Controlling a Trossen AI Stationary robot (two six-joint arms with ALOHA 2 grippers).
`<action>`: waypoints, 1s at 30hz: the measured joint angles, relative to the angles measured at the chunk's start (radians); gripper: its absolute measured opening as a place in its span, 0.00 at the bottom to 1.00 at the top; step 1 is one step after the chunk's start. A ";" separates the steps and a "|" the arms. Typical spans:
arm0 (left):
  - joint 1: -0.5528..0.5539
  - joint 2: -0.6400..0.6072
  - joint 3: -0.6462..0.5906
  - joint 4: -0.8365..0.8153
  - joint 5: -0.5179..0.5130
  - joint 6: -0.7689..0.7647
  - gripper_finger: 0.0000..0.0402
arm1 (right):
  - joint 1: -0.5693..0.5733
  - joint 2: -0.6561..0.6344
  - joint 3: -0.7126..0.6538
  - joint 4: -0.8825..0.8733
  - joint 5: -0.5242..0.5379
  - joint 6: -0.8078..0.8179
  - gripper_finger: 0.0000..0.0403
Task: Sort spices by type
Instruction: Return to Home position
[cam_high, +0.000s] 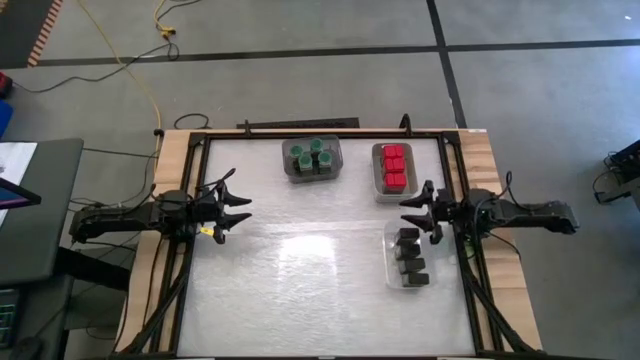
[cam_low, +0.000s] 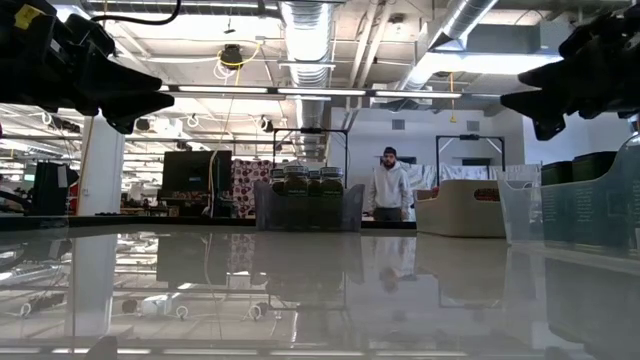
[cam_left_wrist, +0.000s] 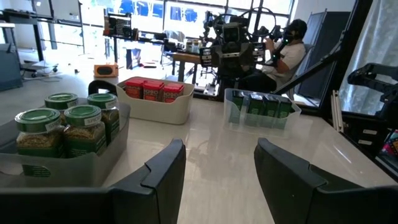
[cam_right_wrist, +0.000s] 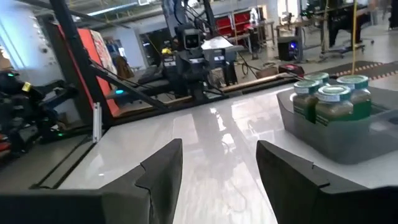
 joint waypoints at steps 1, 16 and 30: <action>0.000 0.000 0.000 0.000 0.000 0.000 0.46 | 0.004 0.000 0.001 -0.007 0.015 0.012 0.58; 0.000 0.000 0.000 0.000 0.000 0.000 0.46 | 0.013 0.001 0.001 -0.016 0.023 -0.047 0.58; 0.000 0.000 0.000 0.000 0.000 0.000 0.46 | 0.018 0.104 0.002 -0.024 -0.002 -0.045 0.58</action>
